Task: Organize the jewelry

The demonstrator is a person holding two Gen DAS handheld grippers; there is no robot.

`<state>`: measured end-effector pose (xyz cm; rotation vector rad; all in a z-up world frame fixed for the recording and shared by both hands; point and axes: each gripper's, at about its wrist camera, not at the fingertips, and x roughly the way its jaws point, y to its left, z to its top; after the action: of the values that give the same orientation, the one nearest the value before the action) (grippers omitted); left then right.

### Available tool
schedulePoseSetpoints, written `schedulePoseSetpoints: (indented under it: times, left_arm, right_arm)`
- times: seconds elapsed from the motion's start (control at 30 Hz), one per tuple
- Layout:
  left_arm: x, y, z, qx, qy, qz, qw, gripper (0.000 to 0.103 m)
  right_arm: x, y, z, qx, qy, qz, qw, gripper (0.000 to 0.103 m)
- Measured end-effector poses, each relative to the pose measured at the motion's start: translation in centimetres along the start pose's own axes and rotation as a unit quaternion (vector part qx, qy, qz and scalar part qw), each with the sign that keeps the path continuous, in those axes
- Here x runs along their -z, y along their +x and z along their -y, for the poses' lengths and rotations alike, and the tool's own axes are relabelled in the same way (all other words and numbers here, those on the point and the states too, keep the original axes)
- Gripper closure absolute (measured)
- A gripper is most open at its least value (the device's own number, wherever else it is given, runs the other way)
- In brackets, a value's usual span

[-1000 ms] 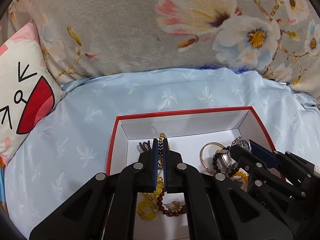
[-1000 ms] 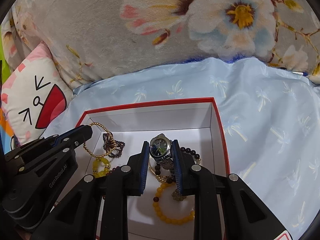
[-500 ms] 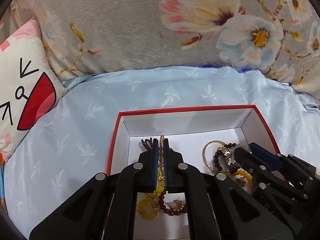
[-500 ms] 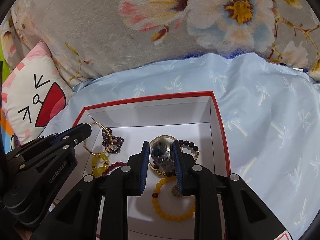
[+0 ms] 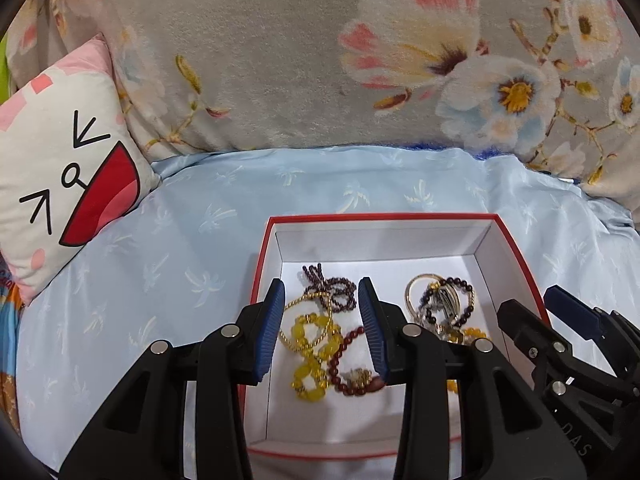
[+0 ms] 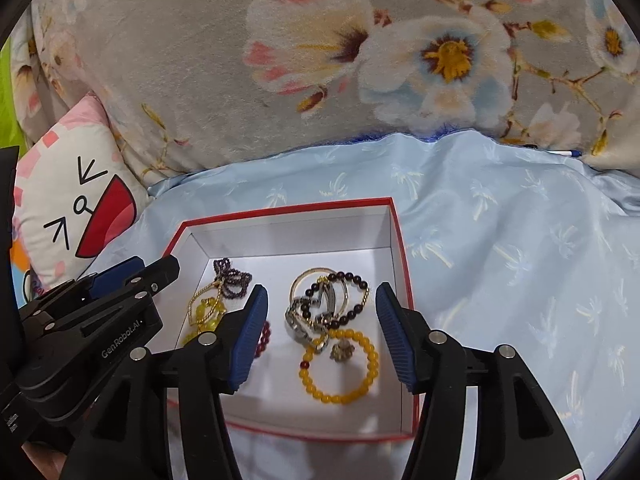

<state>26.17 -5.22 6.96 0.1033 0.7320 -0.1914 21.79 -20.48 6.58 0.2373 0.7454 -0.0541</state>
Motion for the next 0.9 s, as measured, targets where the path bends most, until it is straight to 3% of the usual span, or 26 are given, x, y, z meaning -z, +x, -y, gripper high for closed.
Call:
schedulePoseSetpoints:
  times: [0.27, 0.33, 0.4, 0.7, 0.9]
  left_arm:
    - [1.7, -3.2, 0.6, 0.006, 0.002, 0.001, 1.0, 0.066]
    - [2.1, -4.1, 0.7, 0.002, 0.002, 0.004, 1.0, 0.061]
    - [2.4, -4.8, 0.6, 0.0, -0.002, 0.008, 1.0, 0.049]
    - [4.0, -6.7, 0.9, -0.02, 0.0, 0.01, 0.9998, 0.023]
    - [4.9, -7.3, 0.9, -0.025, -0.004, 0.005, 0.9997, 0.019]
  right_arm:
    - [1.8, -3.0, -0.7, 0.014, -0.011, 0.01, 1.0, 0.038]
    - [2.3, -3.6, -0.8, 0.025, -0.015, 0.01, 1.0, 0.038]
    - [2.7, -4.1, -0.7, 0.033, -0.013, 0.009, 0.999, 0.038]
    - [4.4, -6.4, 0.2, 0.062, 0.005, 0.017, 0.998, 0.037]
    - [5.2, -7.3, 0.3, 0.078, 0.003, 0.015, 0.997, 0.037]
